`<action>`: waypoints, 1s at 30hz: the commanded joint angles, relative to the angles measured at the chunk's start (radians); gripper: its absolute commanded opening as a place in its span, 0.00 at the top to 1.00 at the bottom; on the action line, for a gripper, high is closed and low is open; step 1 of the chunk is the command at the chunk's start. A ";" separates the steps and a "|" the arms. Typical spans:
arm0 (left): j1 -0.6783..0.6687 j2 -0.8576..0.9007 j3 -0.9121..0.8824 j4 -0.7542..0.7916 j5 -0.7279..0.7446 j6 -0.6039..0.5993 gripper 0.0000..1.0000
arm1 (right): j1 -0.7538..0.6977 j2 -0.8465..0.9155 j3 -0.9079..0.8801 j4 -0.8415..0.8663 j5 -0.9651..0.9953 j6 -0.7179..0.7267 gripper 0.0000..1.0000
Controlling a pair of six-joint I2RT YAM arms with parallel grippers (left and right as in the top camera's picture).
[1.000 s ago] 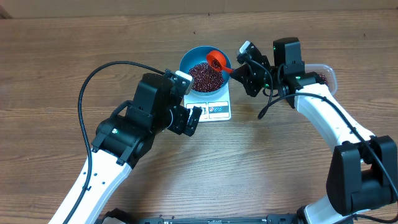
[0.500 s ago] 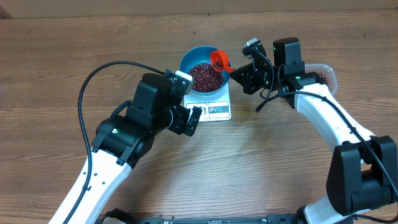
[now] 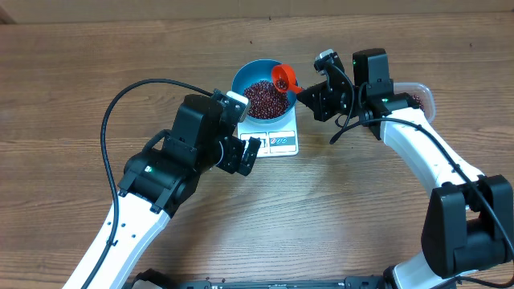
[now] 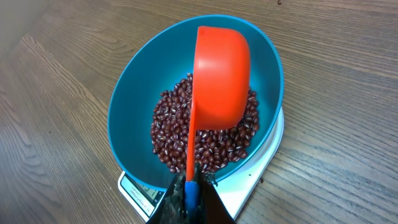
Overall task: Scoop item into bowl and weigh 150g on scale
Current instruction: 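Tilt the red scoop slowly to pour beans into the teal bowl, then move the scoop back over the bean tub, right gripper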
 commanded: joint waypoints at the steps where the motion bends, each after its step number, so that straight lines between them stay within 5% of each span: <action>1: 0.005 0.004 -0.010 0.000 0.008 0.022 0.00 | 0.007 0.001 -0.006 0.003 -0.008 0.008 0.96; 17: 0.005 0.004 -0.010 0.000 0.008 0.022 0.00 | -0.022 -0.025 -0.003 -0.006 -0.188 0.193 0.96; 30: 0.005 0.004 -0.010 0.000 0.008 0.022 0.00 | -0.202 -0.250 -0.003 -0.119 -0.191 0.201 0.96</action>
